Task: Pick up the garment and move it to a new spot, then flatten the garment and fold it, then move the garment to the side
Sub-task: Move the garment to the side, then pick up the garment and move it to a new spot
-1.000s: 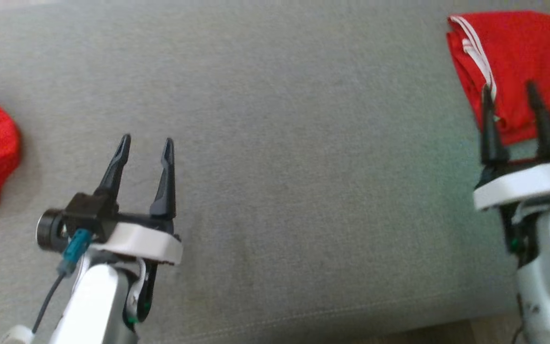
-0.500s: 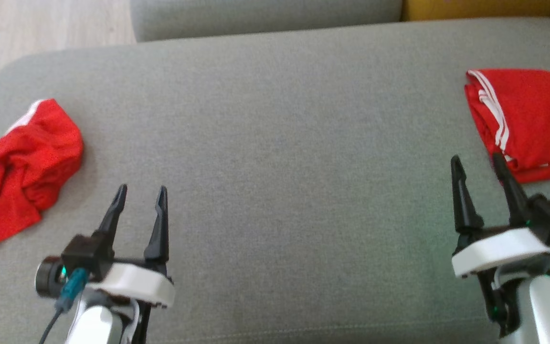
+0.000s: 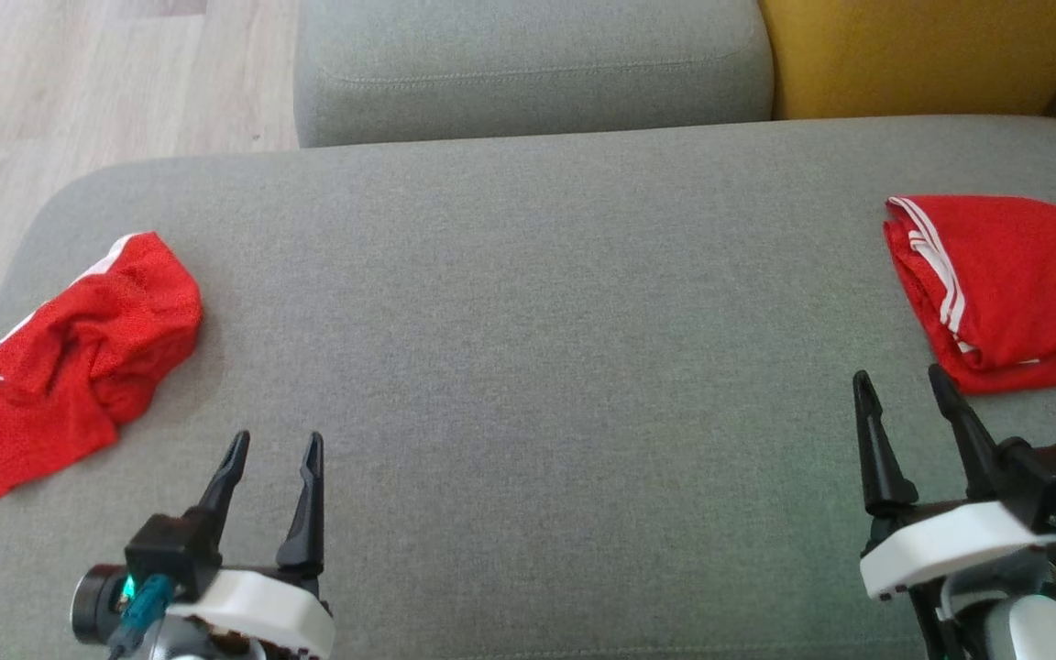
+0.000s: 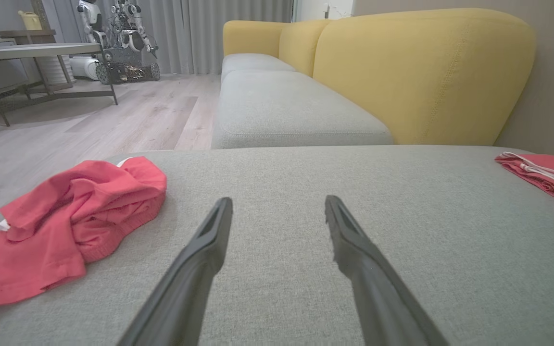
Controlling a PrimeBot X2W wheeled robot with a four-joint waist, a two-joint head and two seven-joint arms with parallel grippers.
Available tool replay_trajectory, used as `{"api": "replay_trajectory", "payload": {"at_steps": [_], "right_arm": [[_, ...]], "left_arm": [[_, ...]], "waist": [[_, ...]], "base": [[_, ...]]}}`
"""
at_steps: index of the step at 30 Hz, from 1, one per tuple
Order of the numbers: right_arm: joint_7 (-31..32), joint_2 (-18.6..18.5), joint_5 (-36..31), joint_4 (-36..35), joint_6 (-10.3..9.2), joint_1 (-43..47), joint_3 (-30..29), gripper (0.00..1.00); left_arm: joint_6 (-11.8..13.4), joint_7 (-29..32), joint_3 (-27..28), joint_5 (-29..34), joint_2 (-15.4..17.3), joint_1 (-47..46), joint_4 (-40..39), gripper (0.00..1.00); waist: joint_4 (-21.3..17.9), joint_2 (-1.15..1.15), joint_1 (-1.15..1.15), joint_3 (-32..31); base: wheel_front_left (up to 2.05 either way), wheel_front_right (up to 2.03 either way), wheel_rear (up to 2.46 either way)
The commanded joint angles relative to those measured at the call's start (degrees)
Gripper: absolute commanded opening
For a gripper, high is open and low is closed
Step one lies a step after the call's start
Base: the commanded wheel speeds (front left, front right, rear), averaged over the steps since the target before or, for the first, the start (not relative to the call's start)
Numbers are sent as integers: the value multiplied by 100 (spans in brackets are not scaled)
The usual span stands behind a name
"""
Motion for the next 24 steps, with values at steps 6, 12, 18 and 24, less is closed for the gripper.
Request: {"api": "replay_trajectory", "payload": {"at_steps": [6,12,18,24], "right_arm": [[83,21,-142,-380,-5,17,16,100],[135,32,-190,-434,-5,46,10,100],[161,38,-192,-458,-5,50,0,100],[169,42,-180,-463,-5,47,-10,100]], "left_arm": [[77,54,180,-49,168,-169,-274,100],[105,70,168,-68,190,-148,-305,100],[128,63,150,-80,201,-161,-311,100],[148,58,131,-85,217,-189,-322,100]], "waist": [[10,0,1,-63],[1,0,1,-68],[-9,0,1,-54],[-20,0,1,-38]], "base": [[0,0,0],[0,0,0],[0,0,0],[0,0,0]]}}
